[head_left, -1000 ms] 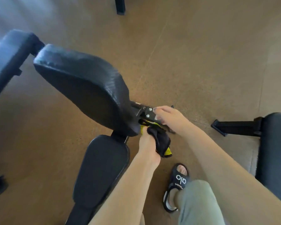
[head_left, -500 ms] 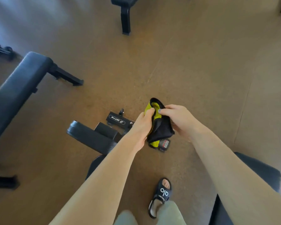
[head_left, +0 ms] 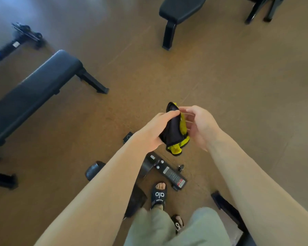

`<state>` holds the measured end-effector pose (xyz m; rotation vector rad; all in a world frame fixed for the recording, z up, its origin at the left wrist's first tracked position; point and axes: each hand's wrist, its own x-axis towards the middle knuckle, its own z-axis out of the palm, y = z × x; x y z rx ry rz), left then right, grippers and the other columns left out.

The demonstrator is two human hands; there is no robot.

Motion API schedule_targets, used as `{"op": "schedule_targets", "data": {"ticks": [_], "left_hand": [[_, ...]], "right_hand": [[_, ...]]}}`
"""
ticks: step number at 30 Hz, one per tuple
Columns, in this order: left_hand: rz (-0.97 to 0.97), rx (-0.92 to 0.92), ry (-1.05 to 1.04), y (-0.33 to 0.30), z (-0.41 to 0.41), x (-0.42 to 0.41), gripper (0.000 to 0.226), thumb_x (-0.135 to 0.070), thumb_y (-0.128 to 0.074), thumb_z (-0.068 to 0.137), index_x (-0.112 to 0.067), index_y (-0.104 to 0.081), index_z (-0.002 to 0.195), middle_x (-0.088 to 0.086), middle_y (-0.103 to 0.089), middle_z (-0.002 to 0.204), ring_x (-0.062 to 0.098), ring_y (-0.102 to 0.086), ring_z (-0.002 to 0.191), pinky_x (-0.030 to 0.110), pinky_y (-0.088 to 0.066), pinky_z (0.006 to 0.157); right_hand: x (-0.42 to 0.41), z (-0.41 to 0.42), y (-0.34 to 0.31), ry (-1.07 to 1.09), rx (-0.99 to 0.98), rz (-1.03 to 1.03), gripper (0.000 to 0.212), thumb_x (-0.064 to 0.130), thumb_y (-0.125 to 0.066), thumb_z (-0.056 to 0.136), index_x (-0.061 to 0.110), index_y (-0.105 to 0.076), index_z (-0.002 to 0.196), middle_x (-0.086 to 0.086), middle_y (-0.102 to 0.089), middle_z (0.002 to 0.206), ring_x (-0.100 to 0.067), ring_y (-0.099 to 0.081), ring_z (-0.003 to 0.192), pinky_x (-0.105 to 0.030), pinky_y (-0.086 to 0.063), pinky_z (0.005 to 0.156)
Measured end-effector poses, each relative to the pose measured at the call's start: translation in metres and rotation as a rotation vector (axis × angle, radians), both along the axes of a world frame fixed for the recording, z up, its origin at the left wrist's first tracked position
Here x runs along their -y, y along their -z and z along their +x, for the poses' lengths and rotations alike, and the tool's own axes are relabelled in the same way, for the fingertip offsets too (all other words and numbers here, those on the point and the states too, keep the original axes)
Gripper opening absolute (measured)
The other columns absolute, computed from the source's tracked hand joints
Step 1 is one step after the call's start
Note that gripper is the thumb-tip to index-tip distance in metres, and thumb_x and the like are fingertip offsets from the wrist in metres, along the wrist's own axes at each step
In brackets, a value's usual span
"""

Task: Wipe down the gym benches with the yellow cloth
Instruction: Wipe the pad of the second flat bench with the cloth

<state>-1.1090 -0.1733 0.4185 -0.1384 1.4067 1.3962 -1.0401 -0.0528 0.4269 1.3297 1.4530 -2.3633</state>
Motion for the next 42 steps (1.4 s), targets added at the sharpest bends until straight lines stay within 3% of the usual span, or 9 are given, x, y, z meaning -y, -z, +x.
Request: {"op": "schedule_targets", "data": {"ticks": [8,15,19,23,27,31,37,40,42], "left_hand": [[-0.030,0.069,-0.218,0.000,-0.073,-0.038,0.033,-0.031,-0.050,0.102,-0.017,-0.064,0.129,0.006,-0.076,0.116,0.026,-0.071,0.110,0.047,-0.054,0.101],[-0.075,0.084,-0.510,0.007,-0.132,-0.097,0.032,-0.027,-0.042,0.104,-0.014,-0.066,0.120,0.008,-0.078,0.106,0.026,-0.073,0.101,0.040,-0.058,0.086],[-0.102,0.107,-0.677,0.001,-0.152,-0.128,0.030,-0.031,-0.044,0.103,-0.015,-0.068,0.110,0.007,-0.078,0.102,0.028,-0.073,0.103,0.043,-0.056,0.095],[-0.047,0.032,-0.641,-0.014,-0.176,-0.145,0.042,-0.049,-0.054,0.100,-0.017,-0.069,0.122,0.006,-0.075,0.119,0.026,-0.071,0.111,0.049,-0.053,0.102],[-0.170,-0.041,-0.748,-0.012,-0.209,-0.144,0.032,-0.018,-0.069,0.092,-0.013,-0.060,0.122,0.011,-0.072,0.117,0.029,-0.072,0.106,0.056,-0.056,0.095],[-0.160,-0.035,-0.841,-0.004,-0.247,-0.128,0.011,-0.015,-0.054,0.091,-0.017,-0.056,0.102,0.011,-0.067,0.108,0.029,-0.068,0.100,0.054,-0.052,0.099],[-0.186,-0.045,-0.858,0.024,-0.331,-0.096,0.036,-0.041,-0.070,0.090,-0.020,-0.063,0.119,0.004,-0.076,0.112,0.023,-0.075,0.100,0.047,-0.060,0.092],[-0.286,-0.132,-0.840,0.043,-0.384,-0.073,0.020,-0.028,-0.070,0.090,-0.020,-0.062,0.106,0.008,-0.072,0.105,0.024,-0.072,0.098,0.044,-0.060,0.085],[-0.339,-0.153,-0.854,0.051,-0.416,-0.056,0.006,-0.023,-0.064,0.090,-0.021,-0.063,0.095,0.006,-0.068,0.098,0.024,-0.067,0.094,0.044,-0.056,0.084]], "right_hand": [[-0.051,-0.088,0.002,-0.131,0.038,0.195,0.016,0.021,-0.071,0.089,0.013,-0.068,0.102,-0.014,-0.072,0.109,-0.026,-0.069,0.093,-0.042,-0.059,0.080],[-0.126,-0.172,0.022,-0.387,0.027,0.237,0.034,0.038,-0.079,0.083,0.018,-0.063,0.106,-0.008,-0.070,0.110,-0.025,-0.070,0.101,-0.046,-0.060,0.087],[-0.165,-0.210,0.022,-0.485,0.032,0.302,0.013,0.022,-0.069,0.080,0.019,-0.068,0.093,-0.006,-0.070,0.098,-0.026,-0.066,0.092,-0.046,-0.058,0.086],[-0.184,-0.254,0.010,-0.557,0.015,0.278,0.022,0.018,-0.059,0.073,0.017,-0.073,0.091,-0.011,-0.073,0.097,-0.034,-0.070,0.098,-0.049,-0.058,0.088],[-0.179,-0.302,0.003,-0.668,0.029,0.203,0.032,0.032,-0.066,0.066,0.012,-0.074,0.090,-0.018,-0.074,0.098,-0.040,-0.071,0.098,-0.057,-0.057,0.092],[-0.172,-0.350,0.005,-0.947,-0.018,0.197,0.030,0.027,-0.080,0.079,0.013,-0.075,0.105,-0.010,-0.078,0.098,-0.029,-0.075,0.092,-0.048,-0.061,0.086],[-0.138,-0.447,0.027,-1.057,-0.049,0.213,0.009,0.013,-0.072,0.082,0.009,-0.073,0.089,-0.010,-0.071,0.084,-0.028,-0.069,0.079,-0.040,-0.055,0.073],[-0.115,-0.504,0.041,-1.082,-0.038,0.187,0.006,0.010,-0.071,0.085,0.012,-0.065,0.087,-0.006,-0.068,0.080,-0.022,-0.065,0.072,-0.030,-0.051,0.061],[-0.103,-0.538,0.049,-1.136,-0.031,0.136,0.012,0.012,-0.075,0.086,0.011,-0.066,0.094,-0.009,-0.073,0.090,-0.024,-0.070,0.082,-0.034,-0.055,0.067]]}}
